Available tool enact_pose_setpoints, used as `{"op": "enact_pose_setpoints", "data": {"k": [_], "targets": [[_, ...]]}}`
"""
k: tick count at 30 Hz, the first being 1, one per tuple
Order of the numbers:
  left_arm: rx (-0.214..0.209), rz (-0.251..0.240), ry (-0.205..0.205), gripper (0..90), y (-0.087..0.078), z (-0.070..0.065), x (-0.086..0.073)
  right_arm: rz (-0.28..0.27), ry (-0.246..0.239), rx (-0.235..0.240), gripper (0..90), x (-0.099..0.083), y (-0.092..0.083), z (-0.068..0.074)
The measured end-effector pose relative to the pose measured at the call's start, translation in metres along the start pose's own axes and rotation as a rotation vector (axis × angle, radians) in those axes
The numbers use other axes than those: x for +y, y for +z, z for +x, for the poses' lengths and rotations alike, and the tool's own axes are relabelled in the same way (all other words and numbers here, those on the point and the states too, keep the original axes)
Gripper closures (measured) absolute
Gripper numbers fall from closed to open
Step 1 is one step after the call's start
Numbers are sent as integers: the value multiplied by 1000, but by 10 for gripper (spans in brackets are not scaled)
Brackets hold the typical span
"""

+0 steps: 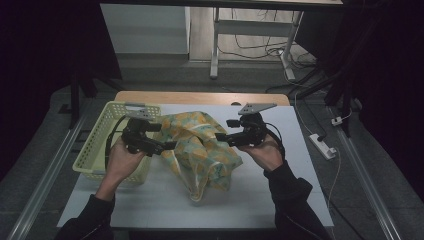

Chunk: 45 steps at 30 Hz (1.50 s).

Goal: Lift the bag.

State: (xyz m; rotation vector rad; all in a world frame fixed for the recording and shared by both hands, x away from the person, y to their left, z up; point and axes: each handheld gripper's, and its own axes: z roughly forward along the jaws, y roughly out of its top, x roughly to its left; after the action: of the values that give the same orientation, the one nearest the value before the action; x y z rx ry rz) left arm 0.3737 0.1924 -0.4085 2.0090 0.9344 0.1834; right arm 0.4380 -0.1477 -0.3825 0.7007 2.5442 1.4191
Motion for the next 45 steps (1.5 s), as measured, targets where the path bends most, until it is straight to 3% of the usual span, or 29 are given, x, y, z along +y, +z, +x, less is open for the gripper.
{"op": "enact_pose_setpoints", "data": {"k": [6,15,22,45], "targets": [[9,-4,9,5,0,-1,-13,11,-5,-16,198,-8,-1,1],[31,1,-16,0,3,-1,-36,18,18,-46,84,-23,-3,-2],[43,-6,-29,0,-3,-3,-50,22,-3,-81,45,-32,-10,-1],[56,-44,-62,0,-32,-18,-88,8,-3,-160,5,-58,-40,2]]}}
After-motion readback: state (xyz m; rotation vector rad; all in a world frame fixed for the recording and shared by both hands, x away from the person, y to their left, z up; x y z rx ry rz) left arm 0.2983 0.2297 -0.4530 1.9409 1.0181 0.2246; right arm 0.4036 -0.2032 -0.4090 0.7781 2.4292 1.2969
